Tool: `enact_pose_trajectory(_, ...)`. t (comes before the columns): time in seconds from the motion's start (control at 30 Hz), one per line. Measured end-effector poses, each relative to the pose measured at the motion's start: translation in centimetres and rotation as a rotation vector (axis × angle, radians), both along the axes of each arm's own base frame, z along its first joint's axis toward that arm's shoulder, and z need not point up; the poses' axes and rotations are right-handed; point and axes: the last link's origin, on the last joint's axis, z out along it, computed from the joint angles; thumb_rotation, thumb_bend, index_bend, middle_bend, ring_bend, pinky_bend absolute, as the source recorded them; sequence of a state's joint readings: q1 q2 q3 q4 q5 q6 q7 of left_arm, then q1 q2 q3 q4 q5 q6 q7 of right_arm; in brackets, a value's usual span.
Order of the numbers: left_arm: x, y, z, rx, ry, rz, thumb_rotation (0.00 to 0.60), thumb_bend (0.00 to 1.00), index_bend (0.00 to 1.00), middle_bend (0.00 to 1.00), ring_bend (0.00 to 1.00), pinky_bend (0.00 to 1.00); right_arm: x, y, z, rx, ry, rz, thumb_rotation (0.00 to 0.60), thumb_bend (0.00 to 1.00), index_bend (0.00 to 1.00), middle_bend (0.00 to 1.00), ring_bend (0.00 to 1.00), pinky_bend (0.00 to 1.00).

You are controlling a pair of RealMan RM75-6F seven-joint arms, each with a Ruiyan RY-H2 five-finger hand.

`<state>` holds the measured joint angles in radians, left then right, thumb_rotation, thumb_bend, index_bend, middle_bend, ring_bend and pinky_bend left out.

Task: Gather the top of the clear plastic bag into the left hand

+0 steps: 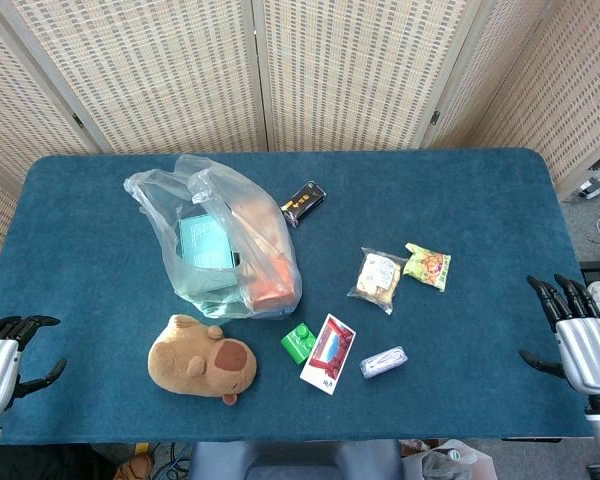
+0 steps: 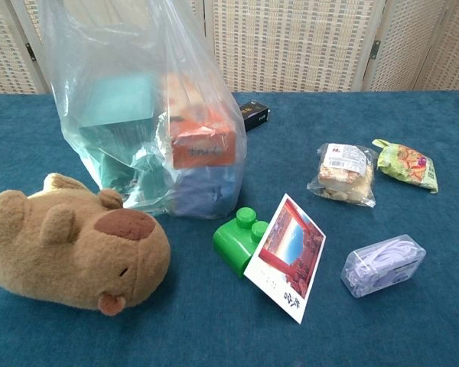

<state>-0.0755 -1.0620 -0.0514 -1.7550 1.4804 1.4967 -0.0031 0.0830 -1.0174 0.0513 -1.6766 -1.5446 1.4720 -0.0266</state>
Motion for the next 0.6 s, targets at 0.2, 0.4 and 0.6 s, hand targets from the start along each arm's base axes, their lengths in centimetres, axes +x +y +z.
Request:
enact_pose_trajectory(0.2, 0.00, 0.06, -0.04, -0.003, 0.003, 0.000, 0.600, 0.22, 0.33, 0.34, 0.30, 0.17, 0.02, -0.05, -0.01, -0.004, -0.001, 0.005, 0.600, 0.05, 0.00, 0.16, 0.04, 0.11)
enact_pose_trajectory(0.4, 0.12, 0.12, 0.03, -0.002, 0.001, -0.003, 0.600, 0.22, 0.32, 0.34, 0.30, 0.17, 0.01, 0.01, 0.06, -0.009, -0.003, 0.006, 0.600, 0.05, 0.00, 0.16, 0.04, 0.11)
enact_pose_trajectory(0.6, 0.20, 0.18, -0.12, -0.010, 0.002, -0.005, 0.600, 0.22, 0.32, 0.33, 0.30, 0.17, -0.14, 0.17, 0.14, -0.011, -0.003, 0.000, 0.600, 0.05, 0.00, 0.16, 0.04, 0.11)
